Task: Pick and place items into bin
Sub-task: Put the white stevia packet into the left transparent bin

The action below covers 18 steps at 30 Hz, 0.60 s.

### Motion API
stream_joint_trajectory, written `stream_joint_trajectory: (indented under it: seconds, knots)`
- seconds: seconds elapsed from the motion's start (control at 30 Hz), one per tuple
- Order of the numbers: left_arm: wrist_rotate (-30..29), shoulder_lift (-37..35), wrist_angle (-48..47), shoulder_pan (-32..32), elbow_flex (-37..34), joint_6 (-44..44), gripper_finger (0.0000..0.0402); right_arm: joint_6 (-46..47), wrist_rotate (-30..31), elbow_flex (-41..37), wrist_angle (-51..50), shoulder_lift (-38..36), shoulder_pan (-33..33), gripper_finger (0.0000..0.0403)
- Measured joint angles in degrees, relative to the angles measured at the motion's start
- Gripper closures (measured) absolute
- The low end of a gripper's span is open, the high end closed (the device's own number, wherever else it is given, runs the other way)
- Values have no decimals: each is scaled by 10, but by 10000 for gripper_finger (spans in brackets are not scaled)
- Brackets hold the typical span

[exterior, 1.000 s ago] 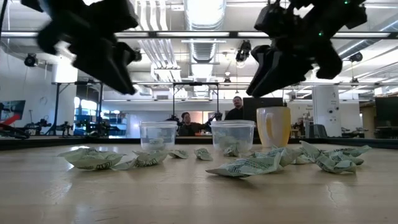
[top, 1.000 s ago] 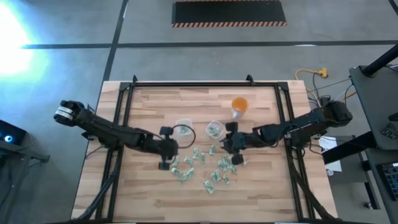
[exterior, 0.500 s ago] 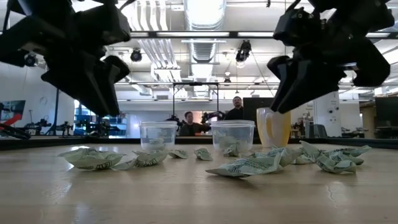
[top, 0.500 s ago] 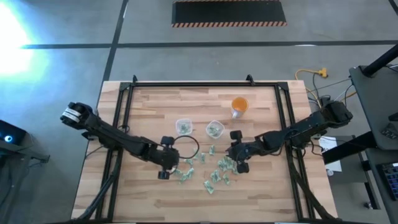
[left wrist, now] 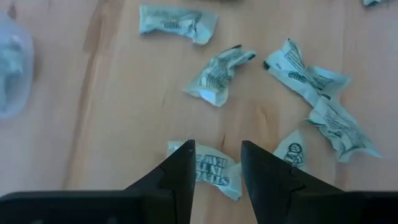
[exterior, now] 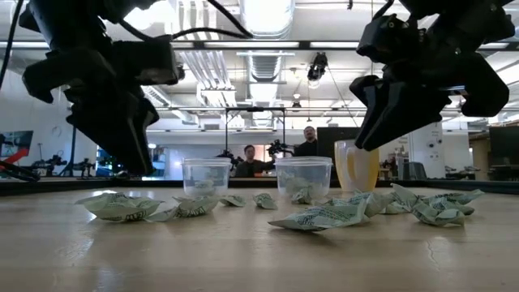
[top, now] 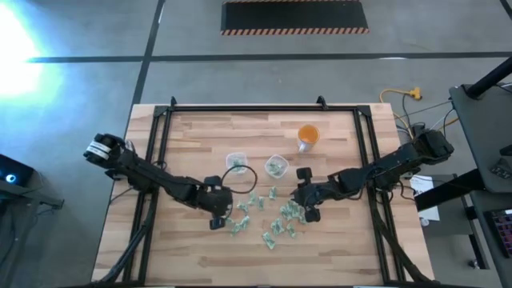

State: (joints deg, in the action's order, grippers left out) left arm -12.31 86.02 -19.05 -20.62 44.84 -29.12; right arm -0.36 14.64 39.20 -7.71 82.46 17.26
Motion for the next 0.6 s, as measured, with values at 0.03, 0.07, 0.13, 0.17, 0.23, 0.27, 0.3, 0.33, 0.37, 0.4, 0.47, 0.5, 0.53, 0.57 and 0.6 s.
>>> stream_joint_trajectory:
  seconds: [0.03,0.07,0.13,0.17,0.23,0.27,0.3,0.33,0.37,0.4,0.47,0.5,0.53,0.57,0.6]
  knots:
    - [0,3,0,0,0,-13,290,0,0,0,0,0,0,332]
    - [0,5,0,-1,0,-26,290,0,0,0,0,0,0,331]
    - [-1,11,0,-2,0,-52,290,0,0,0,1,0,0,329]
    - [-1,15,0,-2,0,-66,290,0,0,0,1,0,0,328]
    - [-2,22,-1,-2,0,-89,290,0,0,0,2,0,0,328]
    - [-2,26,-1,-2,0,-99,290,0,0,0,1,0,0,328]
    - [-3,29,-1,-2,0,-109,290,0,0,0,1,0,0,329]
    - [-5,32,-3,-2,0,-117,290,0,0,0,1,0,0,330]
    - [-7,36,-6,-3,0,-125,290,0,0,0,1,0,0,332]
    - [-8,39,-9,-3,0,-128,290,0,0,0,1,0,0,334]
    - [-11,43,-10,-4,0,-134,290,-1,0,0,1,0,0,336]
    - [-12,45,-10,-4,0,-135,290,-2,0,0,1,0,0,338]
    - [-12,45,-10,-5,0,-136,290,-2,0,0,1,0,0,339]
    - [-12,45,-11,-5,0,-136,290,-2,0,0,1,0,0,339]
    - [-12,45,-11,-5,0,-135,290,-2,0,0,1,0,0,340]
